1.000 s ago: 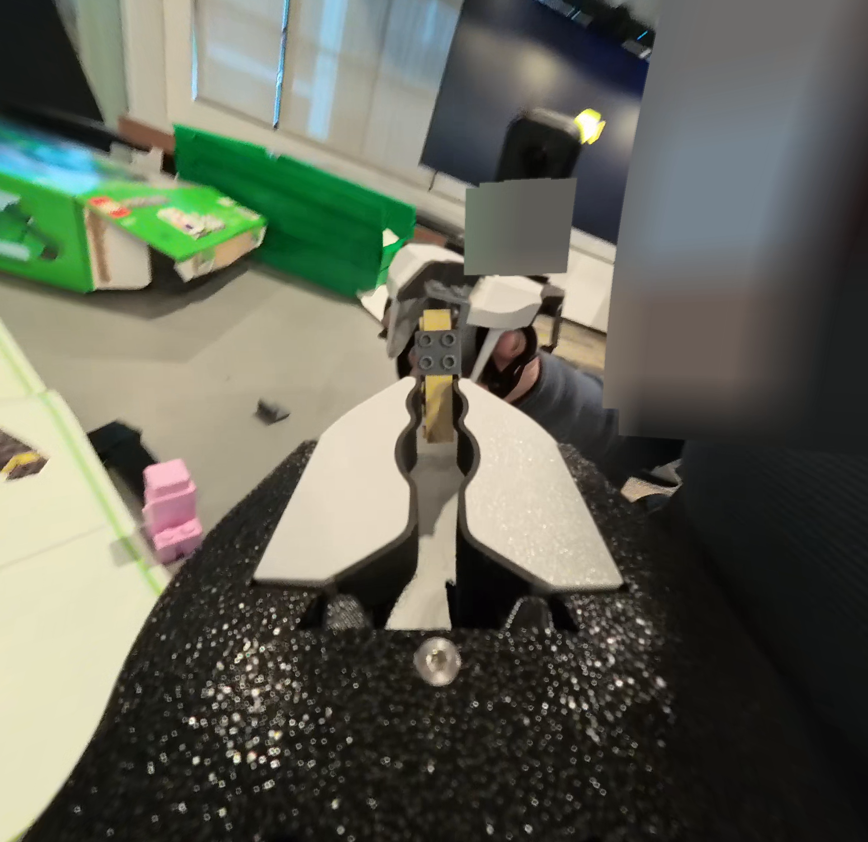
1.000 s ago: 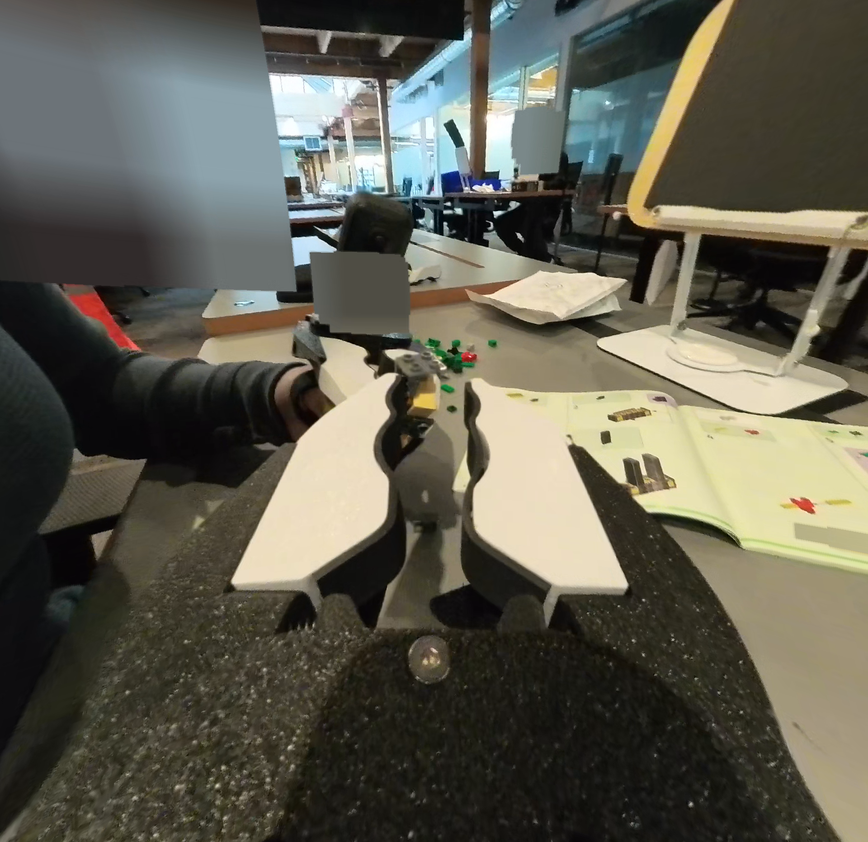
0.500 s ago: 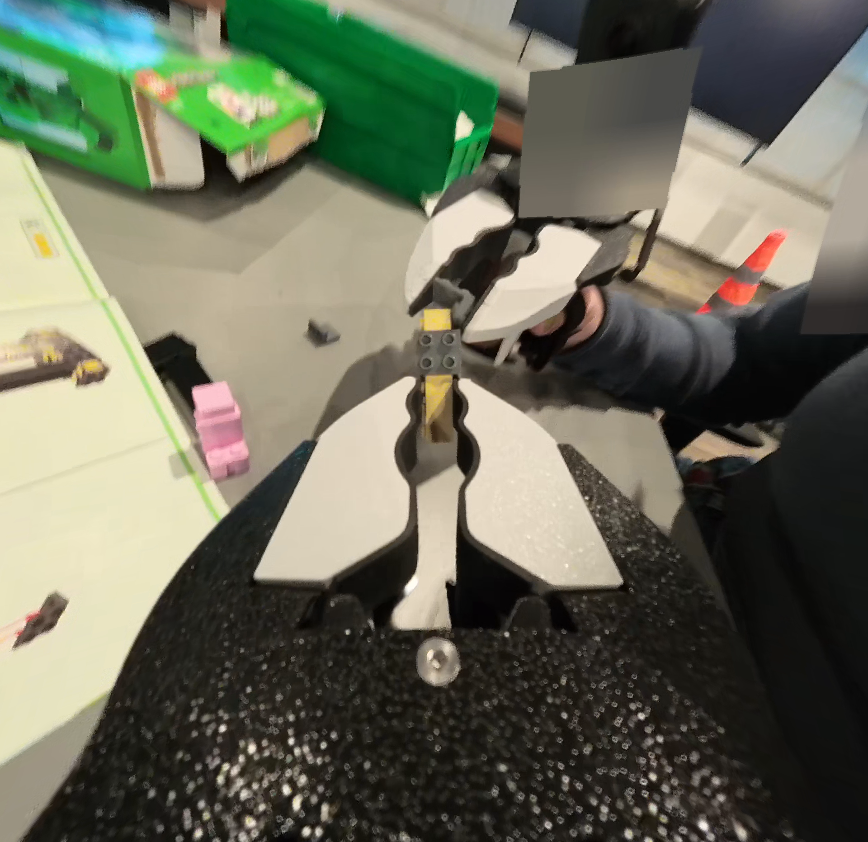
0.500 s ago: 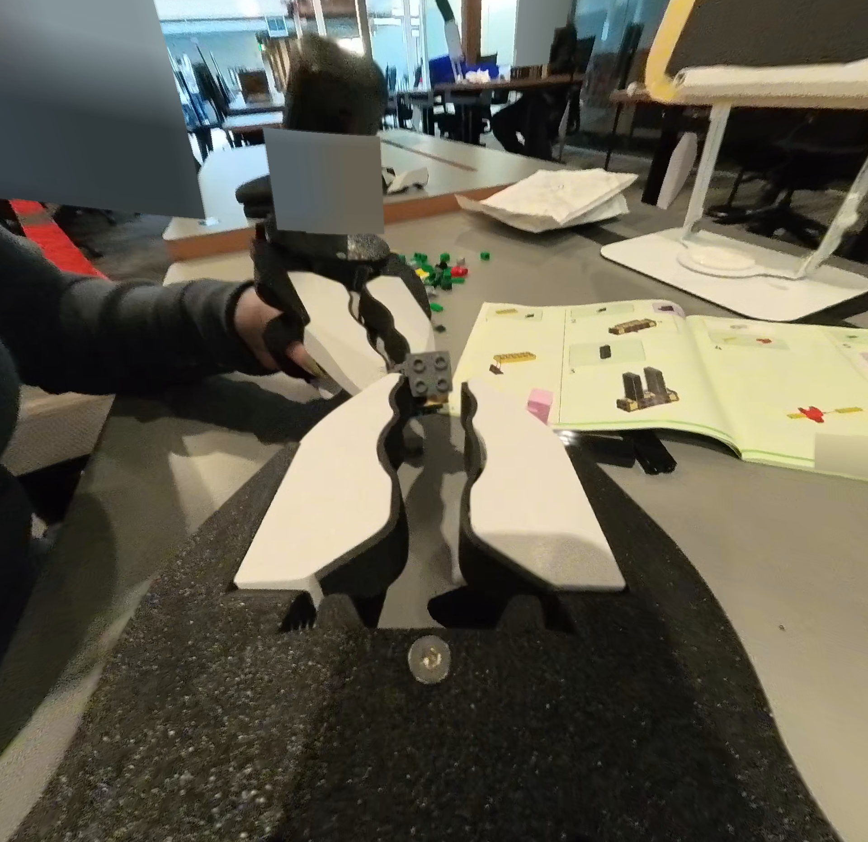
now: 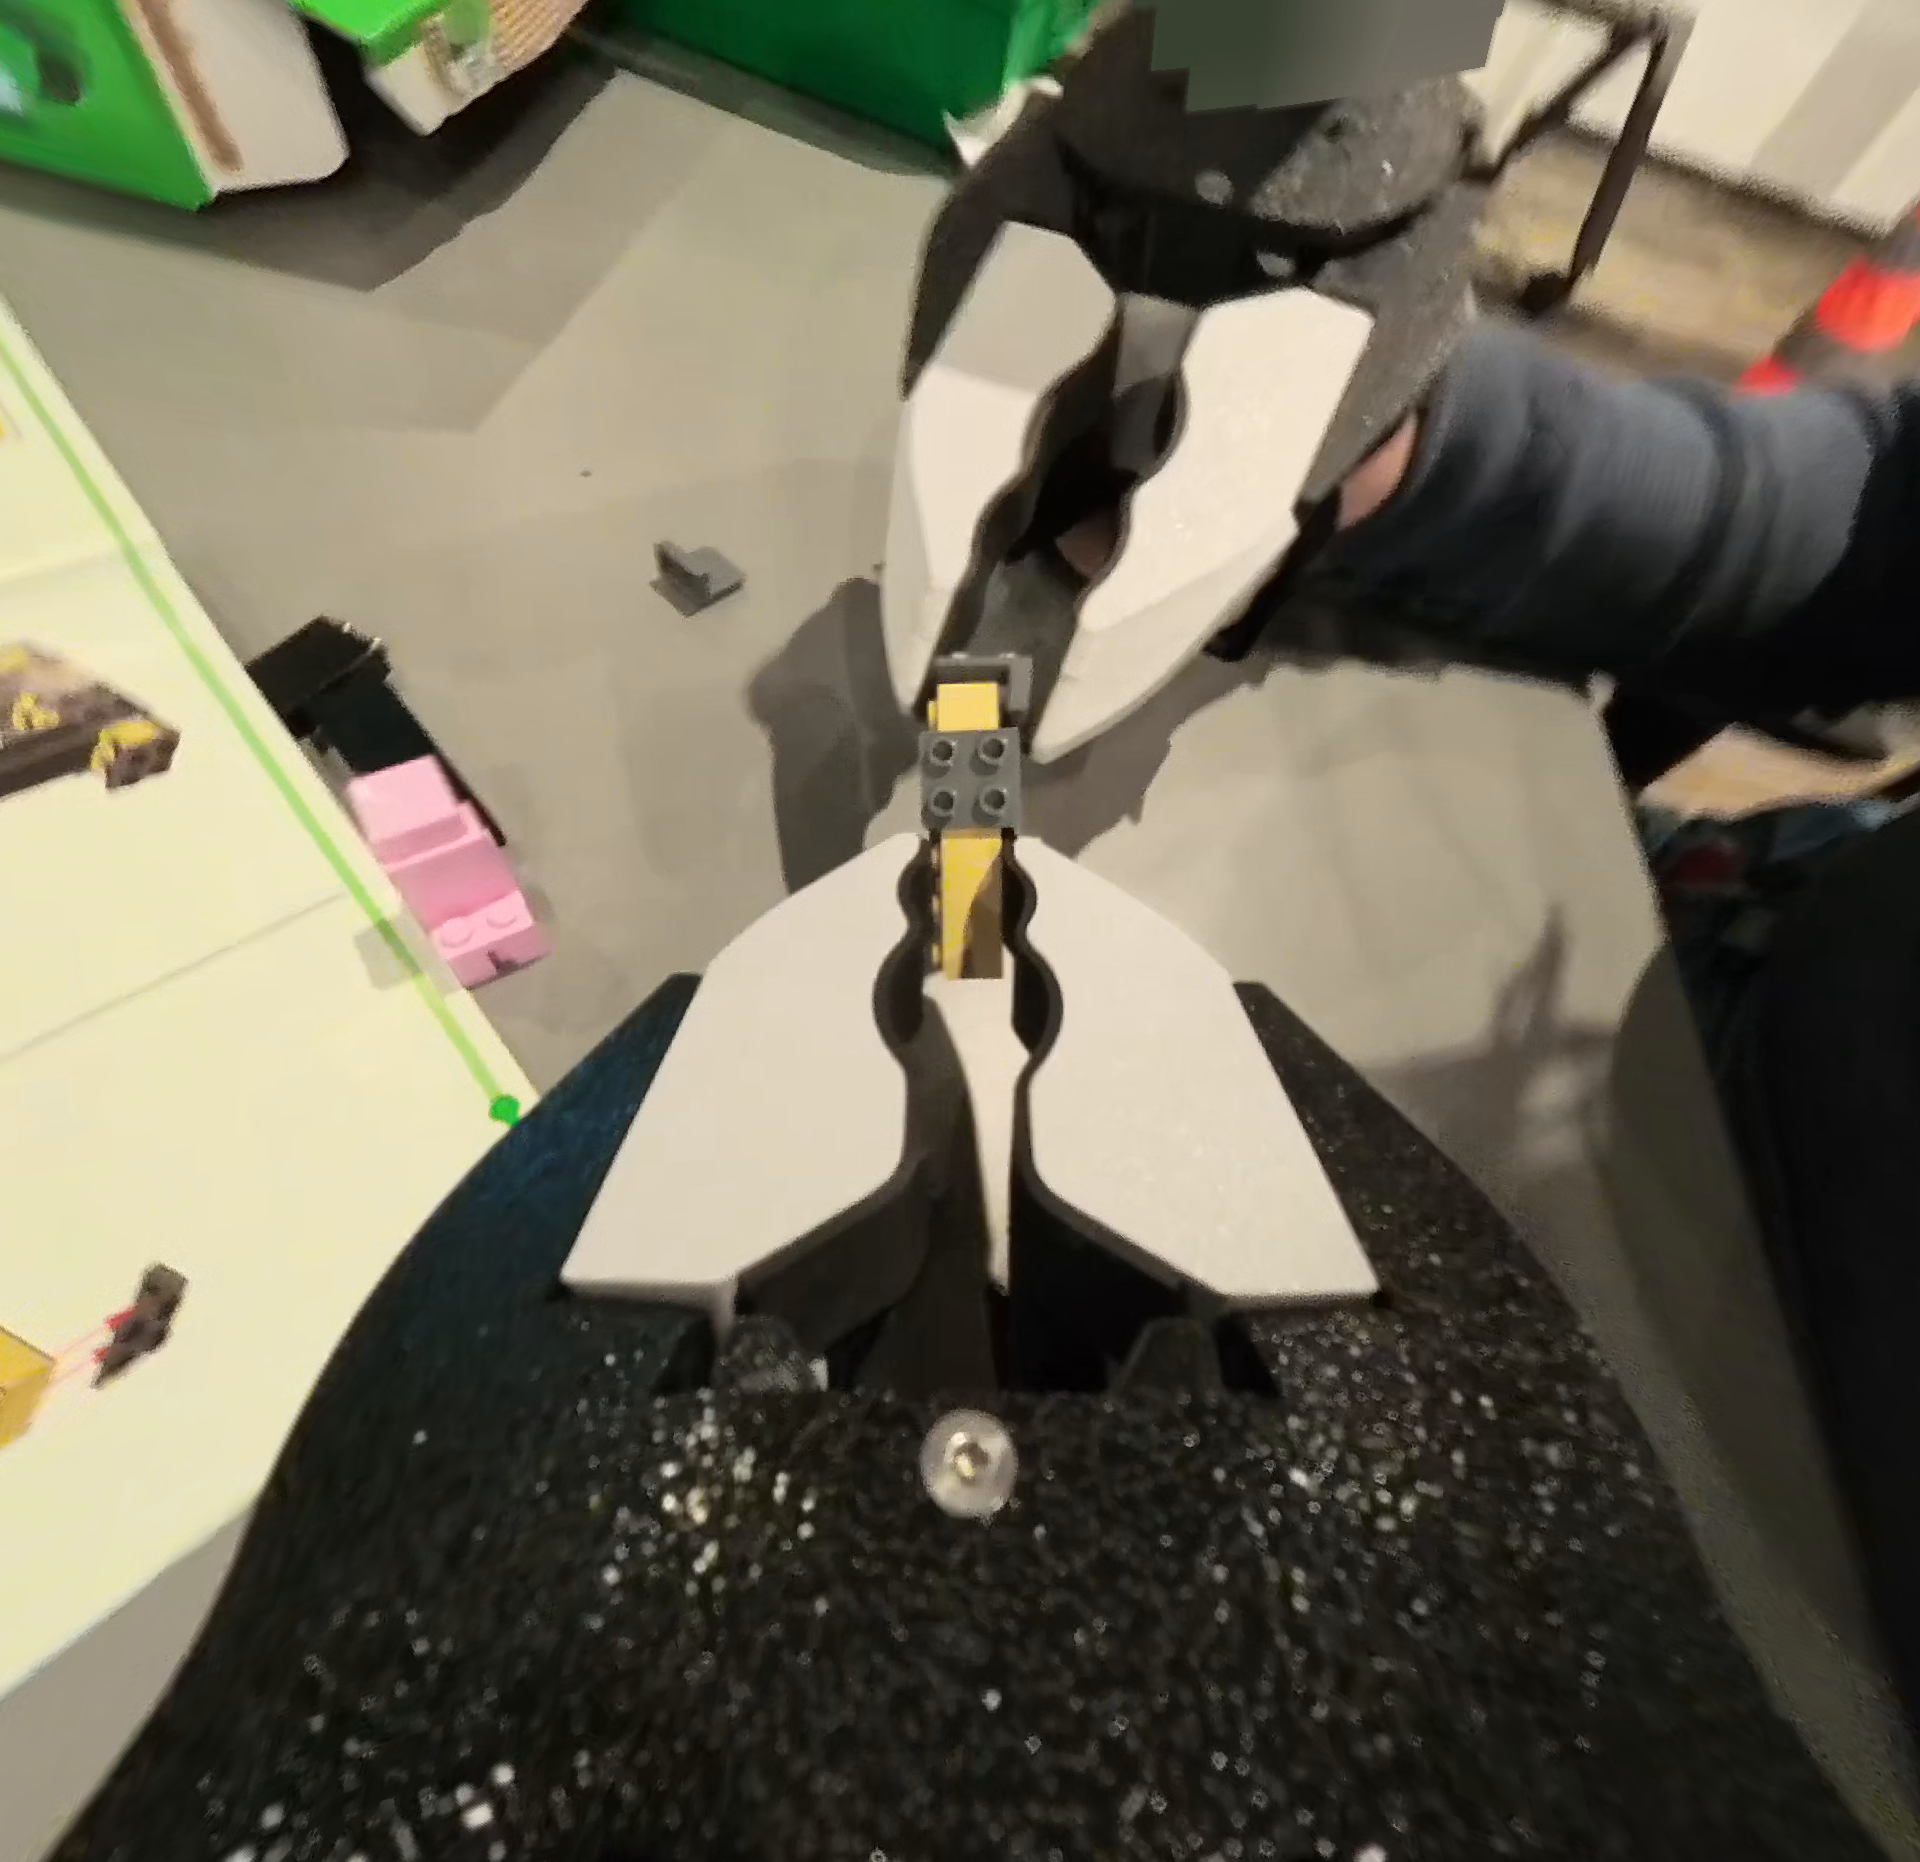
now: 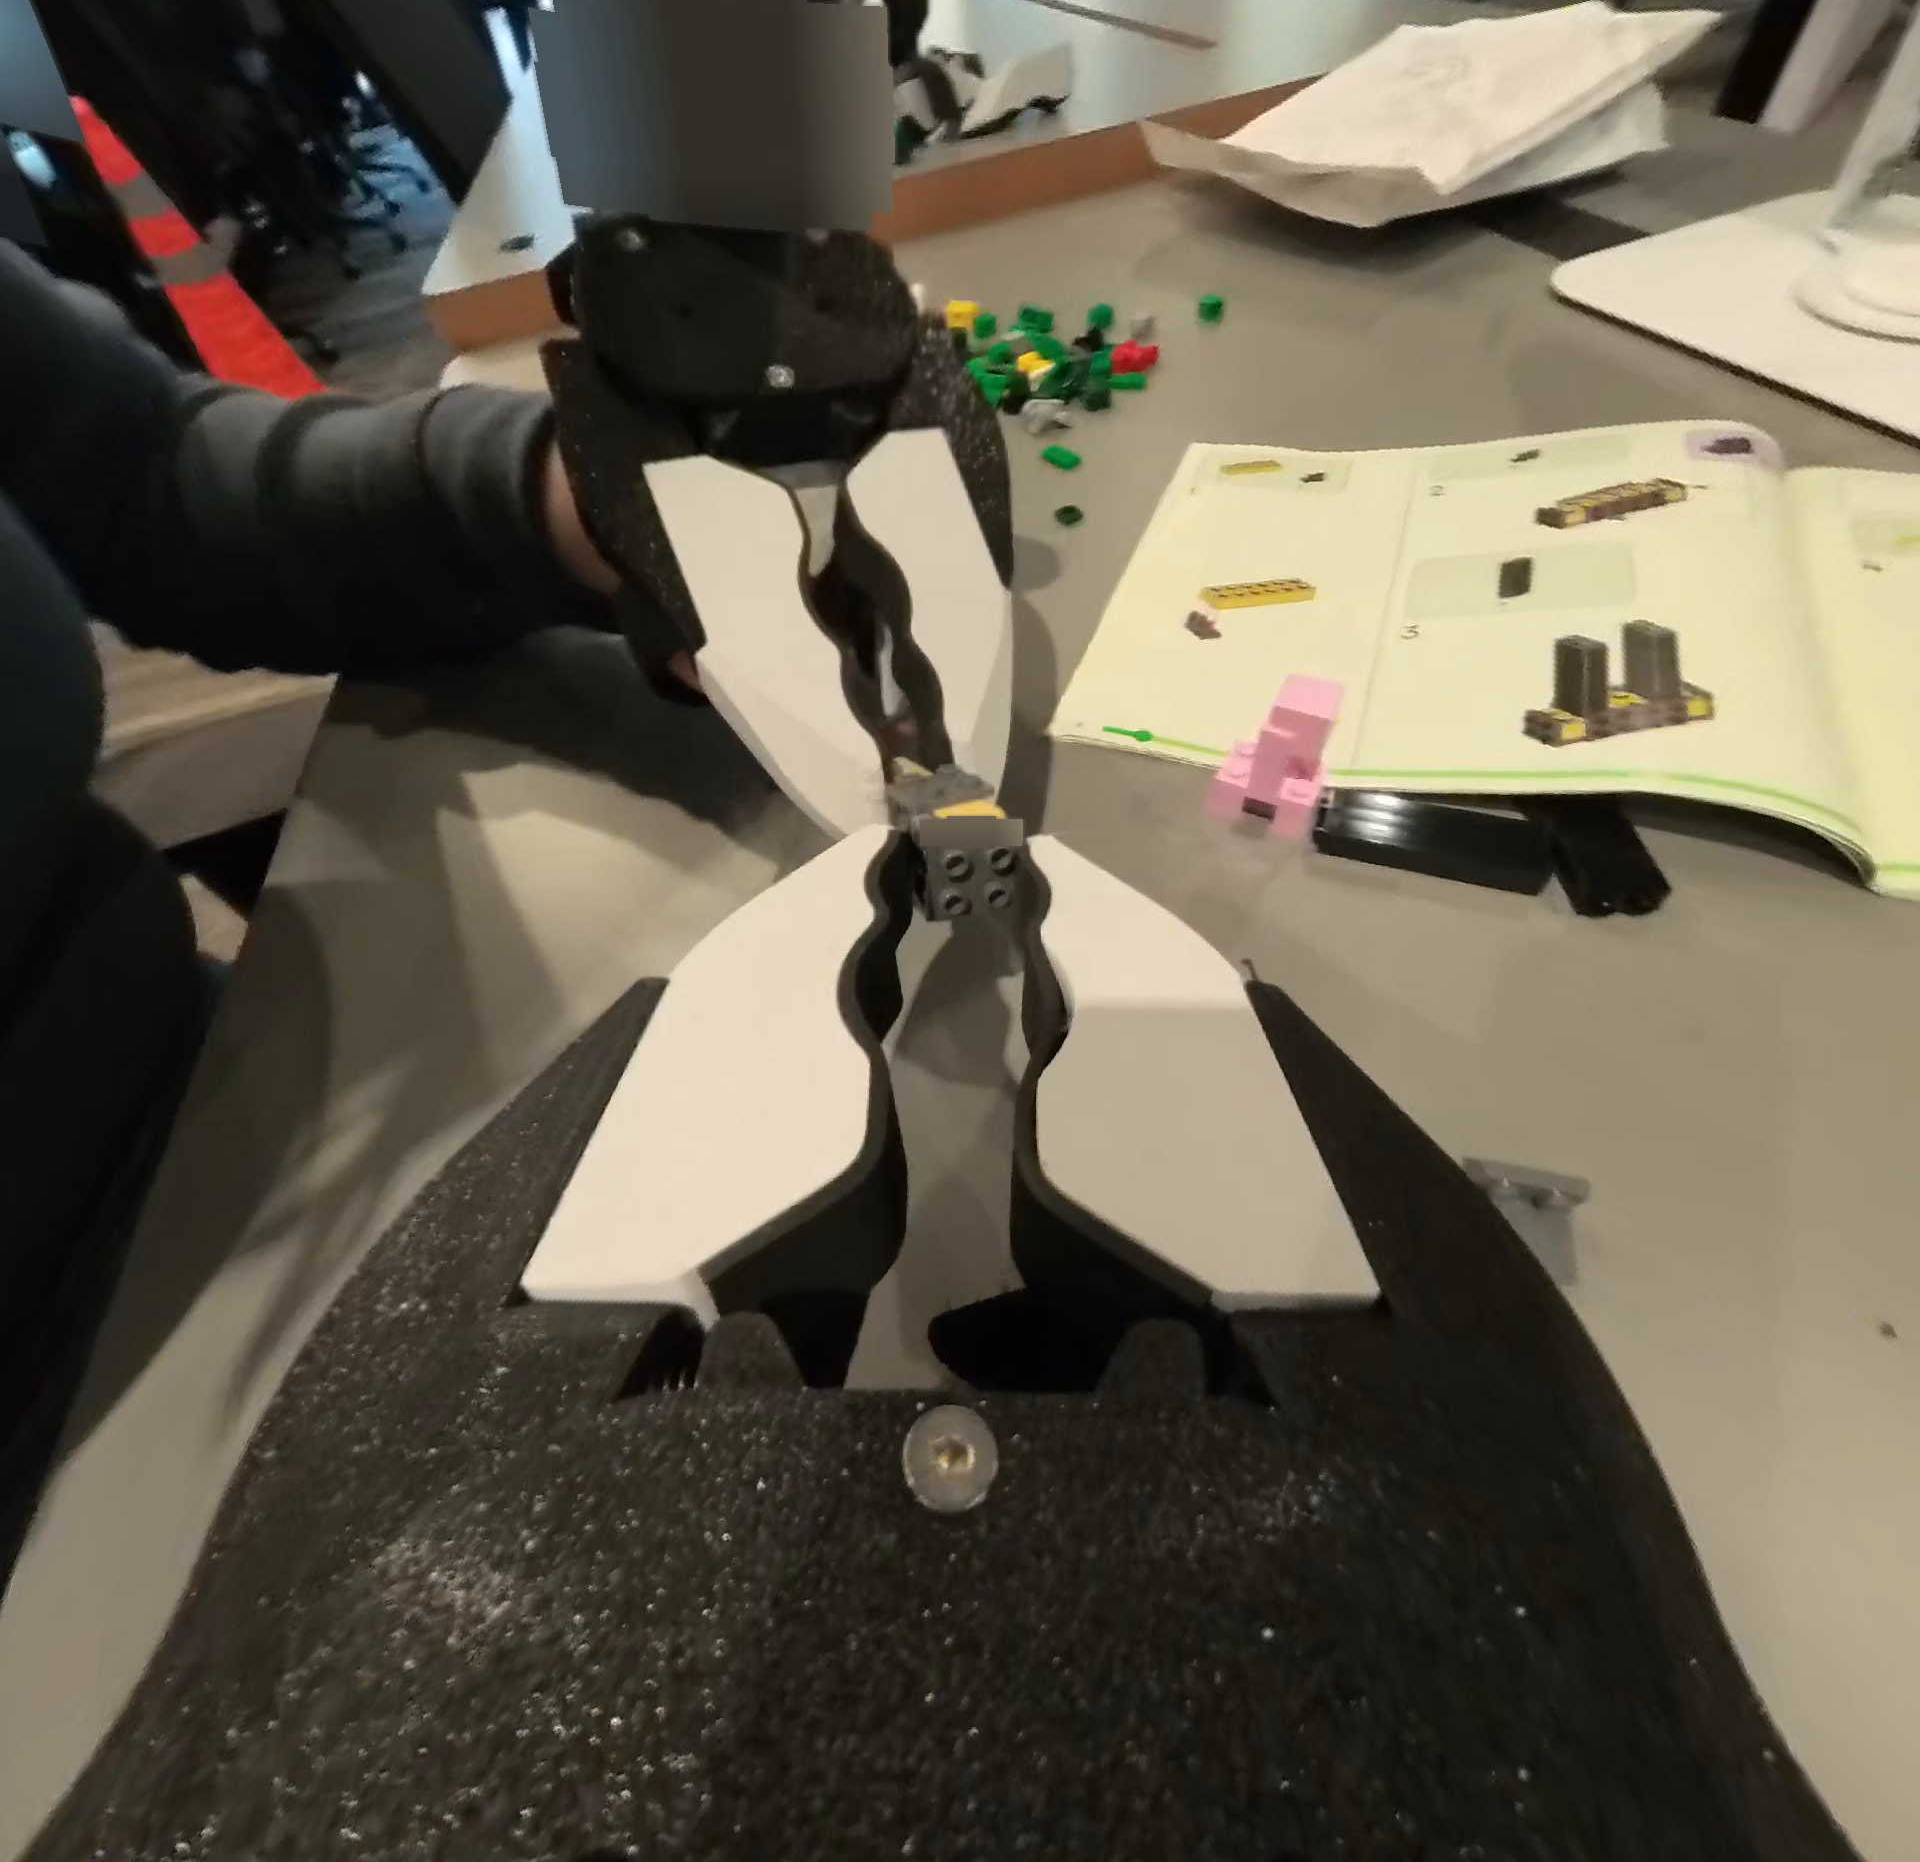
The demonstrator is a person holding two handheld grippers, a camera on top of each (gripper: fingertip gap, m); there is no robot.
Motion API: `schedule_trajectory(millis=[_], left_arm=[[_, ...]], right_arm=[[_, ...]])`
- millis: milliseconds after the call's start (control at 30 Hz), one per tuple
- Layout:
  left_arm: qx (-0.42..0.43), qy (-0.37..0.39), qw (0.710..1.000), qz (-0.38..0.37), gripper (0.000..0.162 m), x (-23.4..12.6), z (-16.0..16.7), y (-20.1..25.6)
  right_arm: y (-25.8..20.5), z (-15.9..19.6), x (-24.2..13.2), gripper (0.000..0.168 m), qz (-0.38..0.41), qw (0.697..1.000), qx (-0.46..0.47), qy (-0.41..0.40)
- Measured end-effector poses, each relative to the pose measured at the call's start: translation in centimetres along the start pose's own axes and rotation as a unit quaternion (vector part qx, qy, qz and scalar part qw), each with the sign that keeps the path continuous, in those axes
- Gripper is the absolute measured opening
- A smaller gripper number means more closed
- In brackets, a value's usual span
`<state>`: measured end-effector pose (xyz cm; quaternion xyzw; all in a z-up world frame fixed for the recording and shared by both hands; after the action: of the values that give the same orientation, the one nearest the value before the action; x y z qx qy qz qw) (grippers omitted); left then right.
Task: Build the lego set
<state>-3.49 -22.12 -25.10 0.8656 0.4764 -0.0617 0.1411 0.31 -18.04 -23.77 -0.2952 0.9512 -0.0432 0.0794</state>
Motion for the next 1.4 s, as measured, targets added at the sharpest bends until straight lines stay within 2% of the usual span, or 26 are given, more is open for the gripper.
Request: schedule_trajectory(millis=[167,267,1033,1400], left_arm=[[0.109,-0.042,0.993,0.005,0.011,0.3,0.7,0.8],[0.144,-0.038,0.989,0.010,0.011,0.3,0.5,1.0],[0.118,-0.018,0.992,0.038,0.011,0.2,0.2,1.7],[0.129,-0.021,0.990,0.045,0.011,0.3,0.2,2.0]], right_arm=[[-0.8,0.5,0.0,0.018,-0.025,0.998,-0.047,-0.018],[-1.1,0.4,-0.1,0.018,-0.040,0.998,-0.050,-0.013],[-1.6,0.7,-0.8,0.017,-0.065,0.993,-0.092,-0.021],[-1.9,0.7,-0.8,0.017,-0.083,0.994,-0.064,-0.021]])
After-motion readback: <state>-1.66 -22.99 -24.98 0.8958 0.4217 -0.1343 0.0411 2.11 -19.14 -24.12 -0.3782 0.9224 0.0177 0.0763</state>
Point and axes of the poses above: each gripper's, where its closed fingertips meet, x out along the fingers, z out of its underside, y = z × x across the jaws, the point moved 3 cm from there along -x, back along the fingers, and after that the axes turned 13 degrees about y, right-handed, at the moved point
